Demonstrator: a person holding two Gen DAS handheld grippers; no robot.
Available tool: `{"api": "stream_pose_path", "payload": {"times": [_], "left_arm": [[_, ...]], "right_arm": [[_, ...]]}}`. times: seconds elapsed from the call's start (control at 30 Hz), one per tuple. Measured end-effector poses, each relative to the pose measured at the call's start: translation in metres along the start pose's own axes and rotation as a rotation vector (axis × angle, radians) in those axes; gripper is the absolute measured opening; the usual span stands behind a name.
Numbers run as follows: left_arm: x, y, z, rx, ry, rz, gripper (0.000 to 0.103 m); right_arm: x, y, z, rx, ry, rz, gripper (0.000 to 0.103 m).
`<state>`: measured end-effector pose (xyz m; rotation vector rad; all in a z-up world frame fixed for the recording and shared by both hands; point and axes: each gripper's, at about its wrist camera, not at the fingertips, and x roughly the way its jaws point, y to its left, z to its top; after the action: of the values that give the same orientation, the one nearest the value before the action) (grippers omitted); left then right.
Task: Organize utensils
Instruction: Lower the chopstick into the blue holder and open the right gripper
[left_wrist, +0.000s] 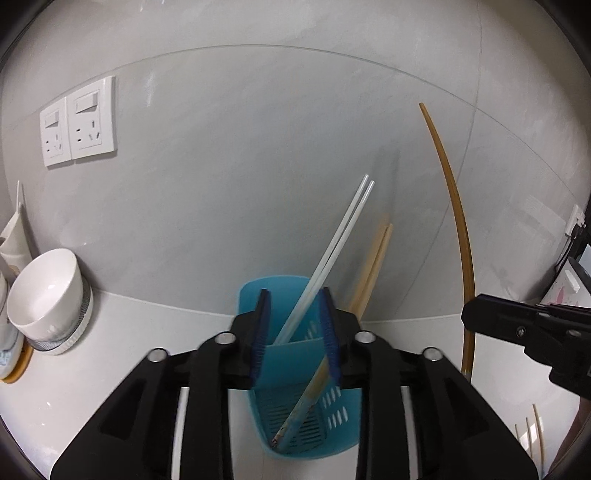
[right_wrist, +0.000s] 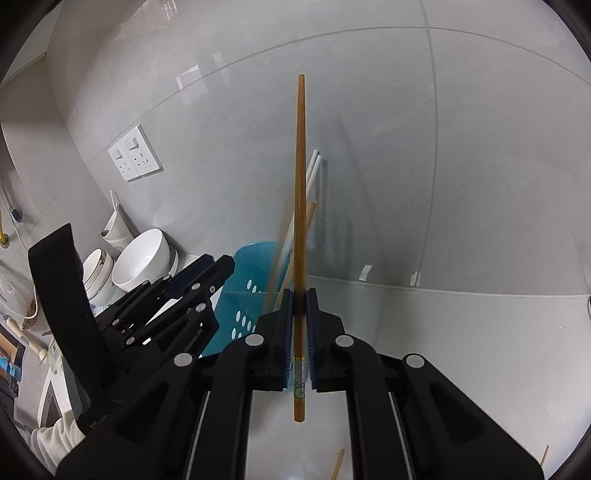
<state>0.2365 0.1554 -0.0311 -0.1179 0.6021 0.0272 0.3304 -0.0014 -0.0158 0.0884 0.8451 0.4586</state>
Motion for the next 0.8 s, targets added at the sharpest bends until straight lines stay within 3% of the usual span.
{"api": "stream_pose_path", "payload": {"times": [0.37,0.63,0.8], "left_arm": [[-0.027,0.031,0.001,-0.047,0.048,0.088,0.096],[-0.033,0.059,-0.003,-0.091,0.102,0.136,0.097],[-0.035,0.070,-0.008,-0.100,0.112,0.165,0.097]], "right_arm": [[0.007,0.017,0.004,0.006,-0.049,0.064,0.007],[0.021,0.025,0.003,0.032,-0.130,0.110,0.007],[0.037,0.028,0.000,0.028,-0.123,0.104,0.007]]}}
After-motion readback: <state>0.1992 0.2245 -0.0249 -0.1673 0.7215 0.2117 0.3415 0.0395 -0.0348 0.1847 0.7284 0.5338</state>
